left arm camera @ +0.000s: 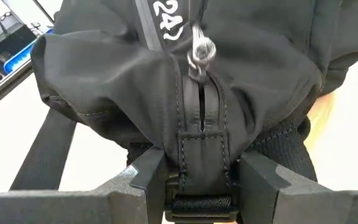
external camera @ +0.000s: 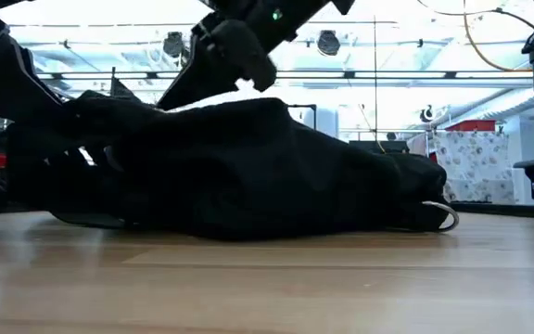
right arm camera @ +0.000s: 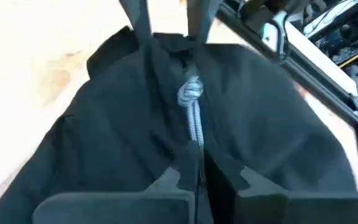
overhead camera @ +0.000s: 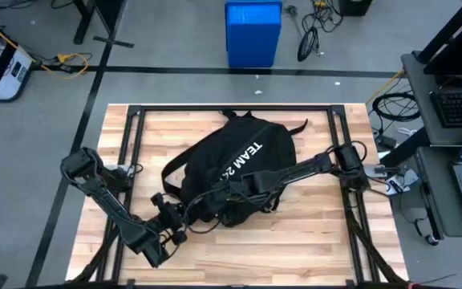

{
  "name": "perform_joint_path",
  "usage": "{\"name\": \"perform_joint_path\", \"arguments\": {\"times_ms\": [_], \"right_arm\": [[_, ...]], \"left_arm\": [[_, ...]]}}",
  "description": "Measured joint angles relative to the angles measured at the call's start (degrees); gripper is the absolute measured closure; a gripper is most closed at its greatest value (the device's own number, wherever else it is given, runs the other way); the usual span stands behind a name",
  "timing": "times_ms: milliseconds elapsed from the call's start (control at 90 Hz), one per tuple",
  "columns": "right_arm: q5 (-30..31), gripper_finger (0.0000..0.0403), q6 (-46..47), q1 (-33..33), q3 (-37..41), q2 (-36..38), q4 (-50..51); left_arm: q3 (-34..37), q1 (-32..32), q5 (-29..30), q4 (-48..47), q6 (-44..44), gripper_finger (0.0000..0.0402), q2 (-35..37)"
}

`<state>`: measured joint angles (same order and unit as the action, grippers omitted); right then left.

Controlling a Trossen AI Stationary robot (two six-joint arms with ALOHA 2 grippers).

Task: Unpack backpack
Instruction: Open the black backpack

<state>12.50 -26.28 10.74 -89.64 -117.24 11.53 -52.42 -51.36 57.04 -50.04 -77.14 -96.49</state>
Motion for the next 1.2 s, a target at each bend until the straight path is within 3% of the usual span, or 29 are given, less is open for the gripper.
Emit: {"name": "perform_joint_path", "arguments": {"times_ms": [344,744,1200], "right_arm": [[11.2,0.0403,1.5,-0.2,0.0,1.7,11.4],[14.8,0.0403,5.9,-4.4,0.0,1.7,23.8],[15.0,0.0403,6.1,-13.2,0.1,6.9,38.6]], "left_arm": [[0.0,-0.1,-2.0,0.0,0.0,0.0267,0.0],[0.0,-0.6,-5.9,0.0,0.0,0.0267,0.0],[0.0,-6.7,-10.4,4.7,-0.6,0.0267,0.0]]}}
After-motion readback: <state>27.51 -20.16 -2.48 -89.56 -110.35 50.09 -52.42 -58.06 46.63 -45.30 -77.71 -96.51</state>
